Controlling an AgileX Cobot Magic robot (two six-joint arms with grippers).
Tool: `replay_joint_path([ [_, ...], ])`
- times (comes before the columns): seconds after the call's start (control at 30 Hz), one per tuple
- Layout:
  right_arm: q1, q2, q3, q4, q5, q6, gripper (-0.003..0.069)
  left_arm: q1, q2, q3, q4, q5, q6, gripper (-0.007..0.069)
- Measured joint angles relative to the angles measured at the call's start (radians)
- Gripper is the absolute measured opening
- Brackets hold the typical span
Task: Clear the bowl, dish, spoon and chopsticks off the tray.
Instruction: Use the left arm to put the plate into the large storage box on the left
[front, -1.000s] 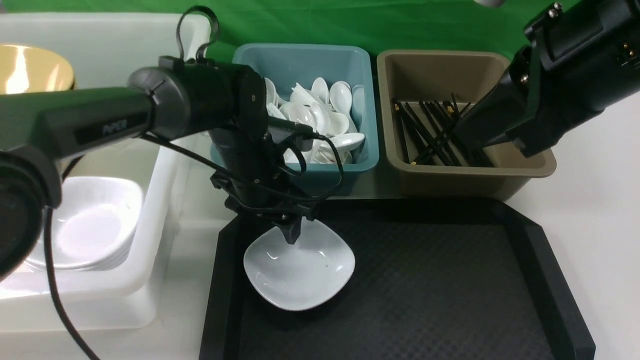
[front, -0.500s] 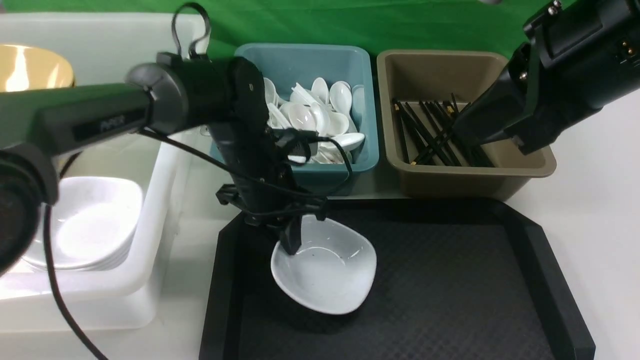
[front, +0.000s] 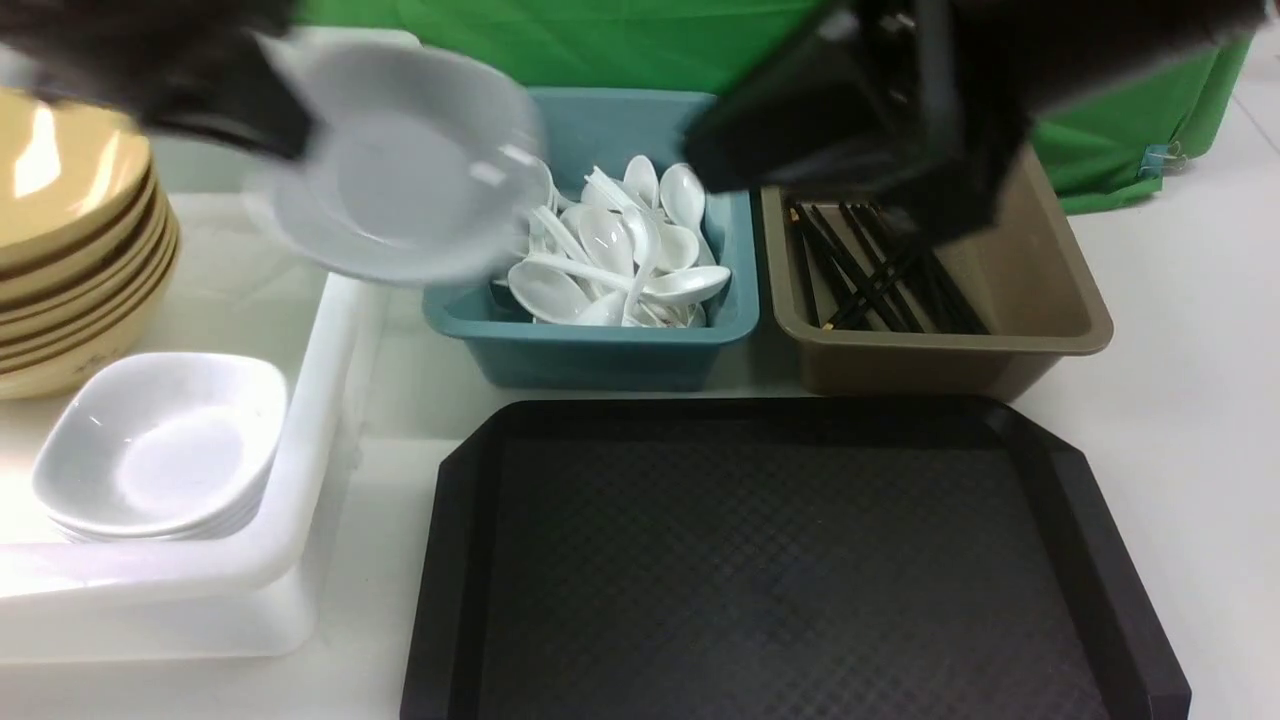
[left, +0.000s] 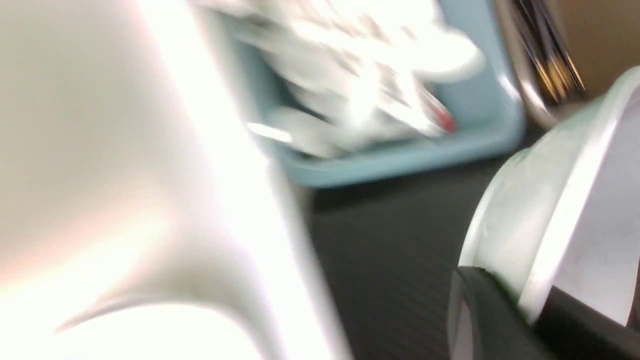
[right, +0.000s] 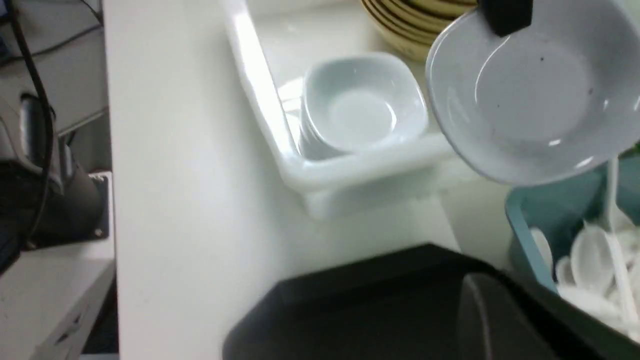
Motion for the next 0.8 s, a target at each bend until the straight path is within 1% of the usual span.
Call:
replay_joint_path([
  [0.03, 0.010, 0.010, -0.012, 0.000, -0.003, 0.000, 0.0003, 0.013, -0.012, 0.006, 0.000, 0.000, 0.001, 0.0012],
  [0.1, 0.053, 0.066, -0.074, 0.001, -0.007, 0.000, 0.0003, 0.147, -0.063, 0.080, -0.009, 0.001, 0.027, 0.0012],
  [0.17, 0.093, 0.134, -0.139, 0.001, -0.008, 0.000, 0.0003, 0.256, -0.096, 0.182, -0.016, 0.003, 0.093, 0.0012],
  [0.27, 0.129, 0.218, -0.212, 0.001, -0.009, 0.003, 0.0003, 0.321, -0.104, 0.296, 0.008, -0.004, 0.160, 0.0012],
  [0.37, 0.153, 0.292, -0.263, 0.001, -0.006, 0.003, 0.0003, 0.326, -0.101, 0.389, 0.040, -0.073, 0.201, 0.0012],
  [0.43, 0.162, 0.327, -0.276, 0.000, 0.001, 0.008, 0.0003, 0.310, -0.088, 0.428, 0.039, -0.132, 0.274, 0.0012],
  [0.57, 0.171, 0.358, -0.279, -0.003, 0.033, 0.023, 0.0008, 0.269, -0.053, 0.444, 0.051, -0.189, 0.312, 0.0020],
  [0.63, 0.172, 0.359, -0.280, -0.003, 0.054, 0.026, 0.0010, 0.251, -0.035, 0.444, 0.060, -0.195, 0.314, 0.0069],
  [0.67, 0.172, 0.359, -0.281, -0.003, 0.055, 0.026, 0.0010, 0.250, -0.034, 0.444, 0.061, -0.195, 0.315, 0.0076],
  [0.7, 0.172, 0.358, -0.282, -0.003, 0.065, 0.026, 0.0010, 0.242, -0.029, 0.444, 0.072, -0.196, 0.314, 0.0150],
  [0.73, 0.172, 0.358, -0.282, -0.003, 0.069, 0.026, 0.0010, 0.241, -0.029, 0.444, 0.075, -0.196, 0.310, 0.0171],
  [0.8, 0.172, 0.358, -0.285, -0.005, 0.085, 0.026, 0.0010, 0.236, -0.029, 0.437, 0.104, -0.189, 0.281, 0.0256],
])
